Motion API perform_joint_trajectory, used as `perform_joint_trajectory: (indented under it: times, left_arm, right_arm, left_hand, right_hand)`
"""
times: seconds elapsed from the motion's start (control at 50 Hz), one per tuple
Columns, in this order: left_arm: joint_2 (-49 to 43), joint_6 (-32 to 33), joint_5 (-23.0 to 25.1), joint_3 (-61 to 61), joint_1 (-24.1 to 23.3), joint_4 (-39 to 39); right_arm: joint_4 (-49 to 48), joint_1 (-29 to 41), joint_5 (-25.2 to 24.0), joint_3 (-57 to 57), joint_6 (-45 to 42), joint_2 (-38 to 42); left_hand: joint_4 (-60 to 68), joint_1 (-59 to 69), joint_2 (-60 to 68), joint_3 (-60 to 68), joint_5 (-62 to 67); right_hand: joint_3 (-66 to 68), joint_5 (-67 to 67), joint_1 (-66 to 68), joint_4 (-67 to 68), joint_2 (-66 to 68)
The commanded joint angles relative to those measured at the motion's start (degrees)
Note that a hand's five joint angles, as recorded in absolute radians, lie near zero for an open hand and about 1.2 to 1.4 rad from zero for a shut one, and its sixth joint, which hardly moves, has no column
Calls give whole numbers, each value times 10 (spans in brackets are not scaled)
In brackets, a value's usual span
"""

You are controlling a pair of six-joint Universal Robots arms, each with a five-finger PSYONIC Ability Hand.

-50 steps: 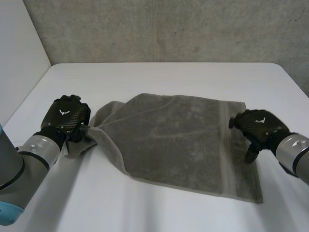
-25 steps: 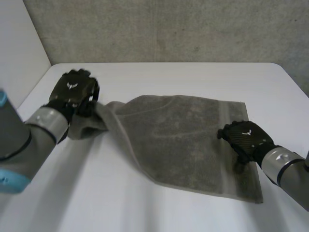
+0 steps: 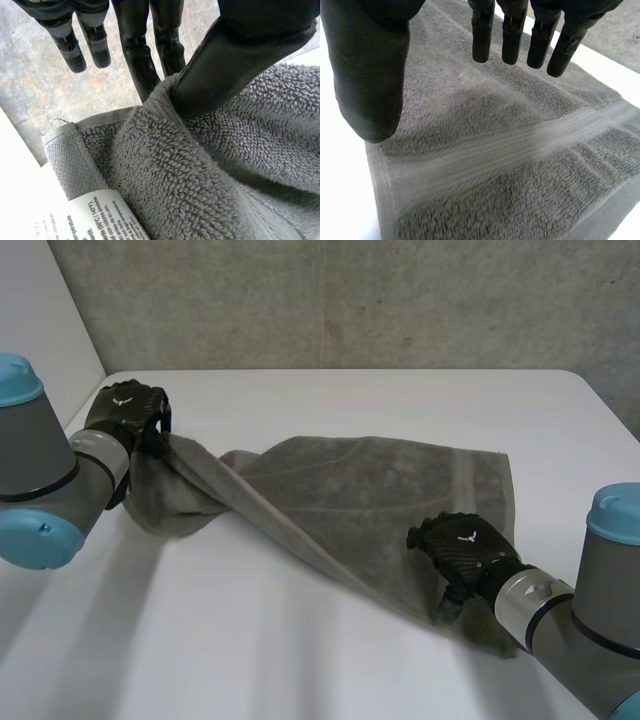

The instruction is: Fold the towel.

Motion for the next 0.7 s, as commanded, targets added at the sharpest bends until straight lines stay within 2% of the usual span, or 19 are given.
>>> perform_joint_trajectory:
  times: [0.02, 0.26, 0.4, 0.7]
  left_arm:
    - [-20, 0, -8, 18, 1, 0]
    - [-21, 0, -8, 13, 2, 0]
    - [-21, 0, -8, 13, 1, 0]
    - [-15, -1, -9, 14, 1, 0]
  right_arm:
    - [-17, 5, 4, 5, 12, 10]
    - [-8, 11, -1, -6, 68, 3]
    - [-8, 47, -3, -17, 122, 3]
    - [-18, 136, 8, -78, 194, 78]
  left_hand:
    - [-38, 59, 45, -33, 46]
    - [-38, 59, 45, -33, 46]
    - [-38, 59, 45, -33, 46]
    - [-38, 59, 45, -33, 46]
  right_hand:
    - [-30, -13, -37, -44, -47]
    - [-30, -11, -35, -44, -45]
    - [-30, -8, -32, -44, -42]
    - [-30, 2, -22, -44, -32]
